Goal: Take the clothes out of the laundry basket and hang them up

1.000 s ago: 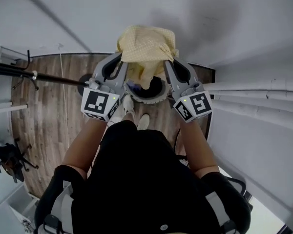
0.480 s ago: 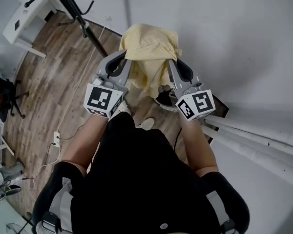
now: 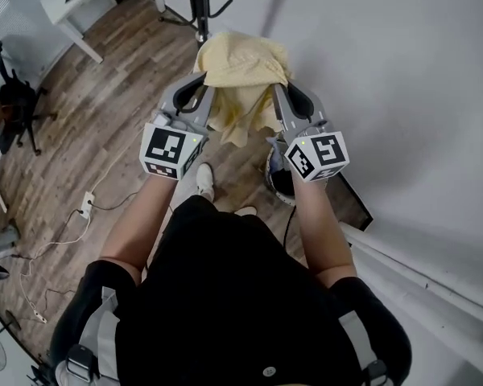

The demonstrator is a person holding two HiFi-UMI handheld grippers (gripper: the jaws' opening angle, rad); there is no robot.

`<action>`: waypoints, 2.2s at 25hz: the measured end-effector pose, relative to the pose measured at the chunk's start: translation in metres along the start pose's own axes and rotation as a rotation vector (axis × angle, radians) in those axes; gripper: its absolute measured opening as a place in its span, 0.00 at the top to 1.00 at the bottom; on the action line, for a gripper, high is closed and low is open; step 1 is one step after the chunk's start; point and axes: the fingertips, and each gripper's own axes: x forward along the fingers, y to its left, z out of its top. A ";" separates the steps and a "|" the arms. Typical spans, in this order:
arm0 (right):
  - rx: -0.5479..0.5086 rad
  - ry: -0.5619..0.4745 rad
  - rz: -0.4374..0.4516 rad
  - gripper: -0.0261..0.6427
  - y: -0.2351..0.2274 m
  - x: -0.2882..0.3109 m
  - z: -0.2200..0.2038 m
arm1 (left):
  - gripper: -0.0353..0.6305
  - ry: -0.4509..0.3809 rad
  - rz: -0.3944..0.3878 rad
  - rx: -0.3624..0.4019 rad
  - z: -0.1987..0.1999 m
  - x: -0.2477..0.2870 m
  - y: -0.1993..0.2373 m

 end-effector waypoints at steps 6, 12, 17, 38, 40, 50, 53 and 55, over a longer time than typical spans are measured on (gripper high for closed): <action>-0.018 0.042 0.022 0.92 0.004 0.091 -0.009 | 0.91 0.029 0.053 -0.021 -0.018 0.018 0.084; -0.007 0.080 0.001 0.92 -0.014 0.147 -0.037 | 0.91 0.079 0.061 -0.024 -0.054 0.049 0.129; 0.012 0.132 -0.022 0.92 -0.033 0.180 -0.069 | 0.91 0.133 0.057 -0.033 -0.092 0.077 0.154; 0.114 0.304 -0.035 0.91 -0.047 0.223 -0.183 | 0.90 0.182 0.049 -0.166 -0.201 0.118 0.170; 0.120 0.315 -0.029 0.91 -0.046 0.229 -0.190 | 0.89 0.171 0.049 -0.162 -0.206 0.122 0.173; 0.109 0.326 -0.027 0.83 -0.038 0.217 -0.202 | 0.76 0.158 0.066 -0.112 -0.213 0.107 0.170; 0.104 0.337 -0.034 0.77 -0.037 0.209 -0.205 | 0.73 0.174 0.068 -0.101 -0.219 0.099 0.165; 0.103 0.343 -0.037 0.75 -0.038 0.204 -0.207 | 0.71 0.180 0.065 -0.104 -0.222 0.095 0.161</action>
